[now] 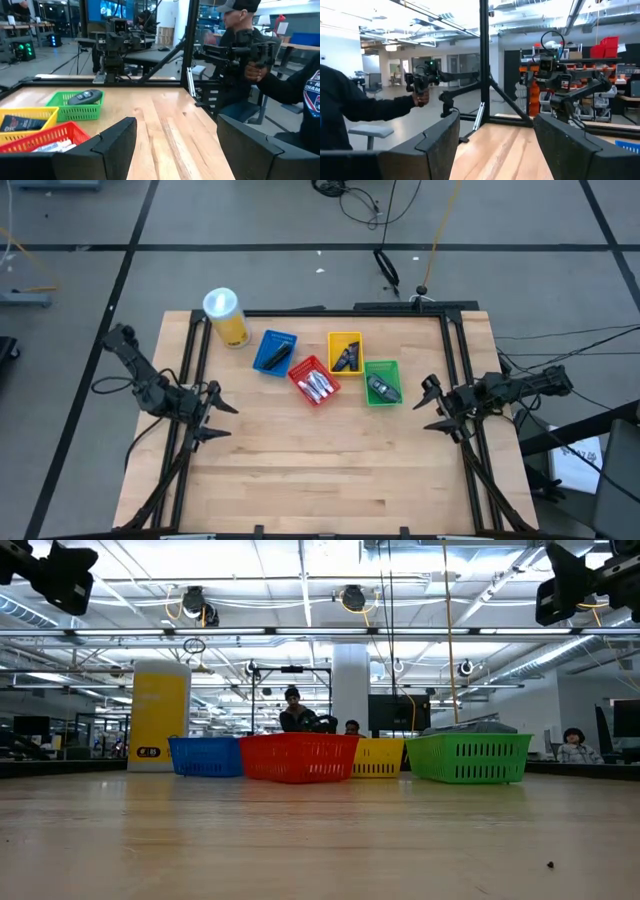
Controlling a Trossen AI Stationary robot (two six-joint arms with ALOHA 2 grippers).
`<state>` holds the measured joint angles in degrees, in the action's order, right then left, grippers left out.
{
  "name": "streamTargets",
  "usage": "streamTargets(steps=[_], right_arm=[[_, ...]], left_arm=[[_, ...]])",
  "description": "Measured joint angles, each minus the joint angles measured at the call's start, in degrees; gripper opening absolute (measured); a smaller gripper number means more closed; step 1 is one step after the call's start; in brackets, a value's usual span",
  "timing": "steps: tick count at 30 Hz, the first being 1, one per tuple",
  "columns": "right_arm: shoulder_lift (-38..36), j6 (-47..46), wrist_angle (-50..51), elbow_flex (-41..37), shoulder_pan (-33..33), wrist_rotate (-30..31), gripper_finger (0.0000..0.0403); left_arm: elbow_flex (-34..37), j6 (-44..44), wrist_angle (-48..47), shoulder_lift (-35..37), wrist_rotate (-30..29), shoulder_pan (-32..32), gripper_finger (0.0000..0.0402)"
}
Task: Pick & Place Travel size toiletries
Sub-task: Return to Home Position
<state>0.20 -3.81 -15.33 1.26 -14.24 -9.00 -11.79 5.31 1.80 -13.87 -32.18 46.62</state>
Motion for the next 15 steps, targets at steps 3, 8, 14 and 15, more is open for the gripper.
streamTargets(steps=[3, 8, 14, 15], right_arm=[[0.0, 0.1, 2.1, 0.0, 0.0, -0.1, 0.0247], [0.1, 1.4, 4.8, 0.0, 0.0, -0.1, 0.0247], [0.2, 2.2, 4.5, 0.0, 0.0, 0.0, 0.0247], [0.2, 2.7, 4.4, 0.0, 0.0, 0.0, 0.0247]], left_arm=[[0.0, 0.7, -0.3, 0.0, -0.5, 0.5, 0.0274], [0.0, 2.8, -0.3, 0.0, -1.5, 0.5, 0.0273], [0.0, 3.4, -0.3, 0.0, -1.5, 0.4, 0.0274], [0.0, 3.0, -0.3, 0.0, -1.5, 0.4, 0.0274]])
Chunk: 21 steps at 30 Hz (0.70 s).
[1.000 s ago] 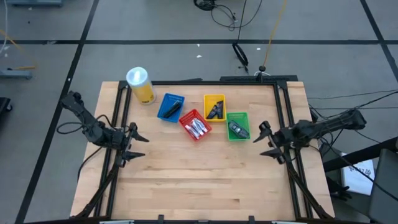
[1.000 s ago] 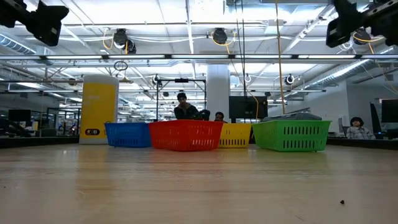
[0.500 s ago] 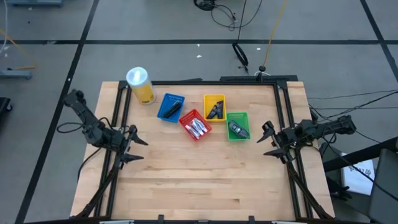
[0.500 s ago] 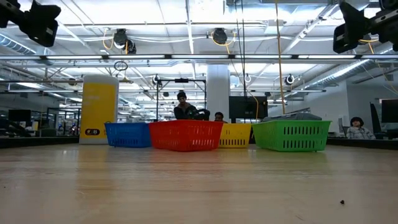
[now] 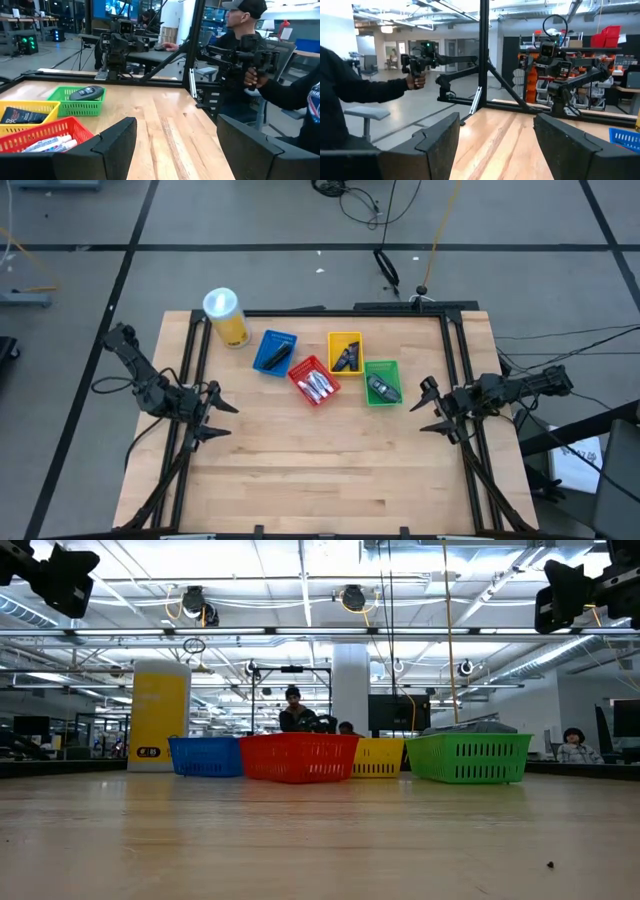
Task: Pick & Place Travel size toiletries
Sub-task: Return to Home Position
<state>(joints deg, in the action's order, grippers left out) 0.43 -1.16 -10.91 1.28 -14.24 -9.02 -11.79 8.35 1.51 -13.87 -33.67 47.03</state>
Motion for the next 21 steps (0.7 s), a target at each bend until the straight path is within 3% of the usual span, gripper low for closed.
streamTargets(steps=[21], right_arm=[[0.0, 0.4, 0.1, 0.0, 0.0, 0.0, 0.0247]], left_arm=[[0.0, -0.6, 0.0, 0.0, 0.0, 0.0, 0.0274]])
